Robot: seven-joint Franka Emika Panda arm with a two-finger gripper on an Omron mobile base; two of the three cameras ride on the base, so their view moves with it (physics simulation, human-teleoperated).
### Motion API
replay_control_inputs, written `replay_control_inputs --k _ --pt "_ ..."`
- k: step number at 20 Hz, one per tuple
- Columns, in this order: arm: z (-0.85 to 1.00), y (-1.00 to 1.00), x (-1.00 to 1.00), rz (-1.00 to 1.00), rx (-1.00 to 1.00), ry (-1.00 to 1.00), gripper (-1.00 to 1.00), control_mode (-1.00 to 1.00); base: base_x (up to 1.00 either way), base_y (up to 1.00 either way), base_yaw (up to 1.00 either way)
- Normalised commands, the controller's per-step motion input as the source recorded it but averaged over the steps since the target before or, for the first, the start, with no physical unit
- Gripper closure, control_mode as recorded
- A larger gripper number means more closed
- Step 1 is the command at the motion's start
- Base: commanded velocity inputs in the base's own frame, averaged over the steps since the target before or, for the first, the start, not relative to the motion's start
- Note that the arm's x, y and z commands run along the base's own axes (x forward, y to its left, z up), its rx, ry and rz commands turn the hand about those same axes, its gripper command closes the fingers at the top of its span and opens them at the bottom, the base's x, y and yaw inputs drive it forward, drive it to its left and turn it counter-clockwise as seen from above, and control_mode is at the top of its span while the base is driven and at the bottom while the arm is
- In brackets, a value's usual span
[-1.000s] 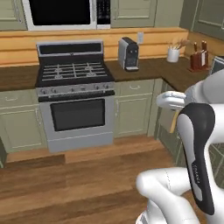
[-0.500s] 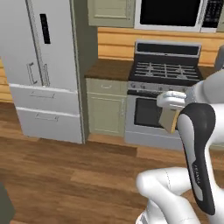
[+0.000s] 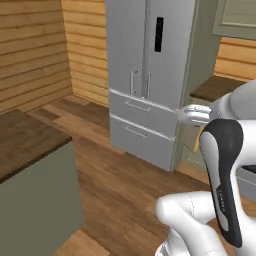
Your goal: Start the toaster. Once the lever pops up, take the bread to the plate on the dining counter.
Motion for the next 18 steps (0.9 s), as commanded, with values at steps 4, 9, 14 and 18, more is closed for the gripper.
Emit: replay_control_inputs --k 4,9,14,18 --pt "0.00 0.00 0.00 0.00 0.00 0.00 1.00 1.00 1.00 -0.07 0.70" --pt "0.00 0.00 0.00 0.00 0.00 0.00 1.00 1.00 0.94 -0.40 0.66" --pt "0.00 0.00 0.00 0.00 0.00 0.00 1.00 1.00 0.76 -0.71 0.50" --pt "0.00 0.00 0.00 0.00 0.00 0.00 1.00 1.00 0.81 -0.68 0.45"
